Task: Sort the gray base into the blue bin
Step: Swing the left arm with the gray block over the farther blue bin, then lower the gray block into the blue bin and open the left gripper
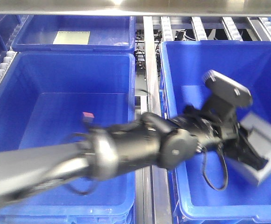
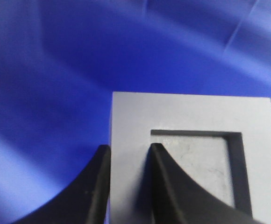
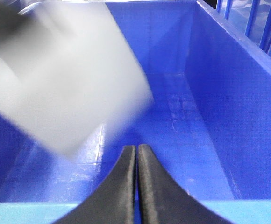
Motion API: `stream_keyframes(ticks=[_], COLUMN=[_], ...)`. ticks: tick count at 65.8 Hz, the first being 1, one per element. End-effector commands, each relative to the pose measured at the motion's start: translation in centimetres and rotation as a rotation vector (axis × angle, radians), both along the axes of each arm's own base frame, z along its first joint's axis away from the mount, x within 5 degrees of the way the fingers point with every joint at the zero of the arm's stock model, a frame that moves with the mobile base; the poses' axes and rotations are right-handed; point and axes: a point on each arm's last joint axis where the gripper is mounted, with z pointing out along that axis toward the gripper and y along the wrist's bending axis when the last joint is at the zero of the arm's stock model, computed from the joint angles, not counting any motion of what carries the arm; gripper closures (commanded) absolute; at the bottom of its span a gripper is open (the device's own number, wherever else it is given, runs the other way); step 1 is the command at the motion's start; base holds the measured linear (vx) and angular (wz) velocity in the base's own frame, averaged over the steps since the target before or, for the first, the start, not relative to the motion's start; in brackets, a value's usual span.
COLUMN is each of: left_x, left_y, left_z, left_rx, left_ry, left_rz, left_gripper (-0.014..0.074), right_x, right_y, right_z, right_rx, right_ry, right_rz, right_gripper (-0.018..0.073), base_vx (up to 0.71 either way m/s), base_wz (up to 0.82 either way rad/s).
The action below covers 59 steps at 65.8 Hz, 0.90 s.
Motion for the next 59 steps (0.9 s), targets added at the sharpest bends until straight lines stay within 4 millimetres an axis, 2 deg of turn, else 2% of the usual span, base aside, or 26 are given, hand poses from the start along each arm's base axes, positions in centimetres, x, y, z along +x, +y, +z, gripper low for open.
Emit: stream_keyframes(ticks=[1, 16, 27, 44, 55, 59], left_x=[0.2, 0.5, 0.4, 0.2, 0.0, -0.1], left_y=[-0.6, -1.4, -1.3, -1.2, -1.0, -0.8], left_z=[3.1, -0.9, -1.2, -1.5, -0.8, 0.2], left_rx=[-0.103, 0.005, 0.032, 0.077, 0.066, 0.049], left_ry=[-0.058, 0.018, 0.039, 0.060, 0.053, 0.041], left_rz=[0.009, -0.007, -0.015, -0.034, -0.035, -0.035], left_gripper=[0.0573, 0.0514, 0.0444, 0.0276, 0.0255, 0.0267], right_x=[0.2, 0.2, 0.2, 0.2, 0.2, 0.2], right_y=[0.0, 0.0, 0.0, 0.0, 0.0, 0.0], right_z=[0.3, 0.3, 0.3, 0.3, 0.3, 0.3], right_rx=[-0.020, -0.020, -0.020, -0.020, -0.020, -0.020], right_ry=[-0.035, -0.035, -0.035, -0.035, -0.035, -0.035], right_rz=[-0.002, -0.002, -0.002, -0.002, -0.002, -0.002], right_gripper=[0.0564, 0.0564, 0.0564, 0.0564, 0.0564, 0.0564], base_vx=[0.00, 0.00, 0.00, 0.00, 0.00, 0.00], base_wz=[0.00, 0.00, 0.00, 0.00, 0.00, 0.00])
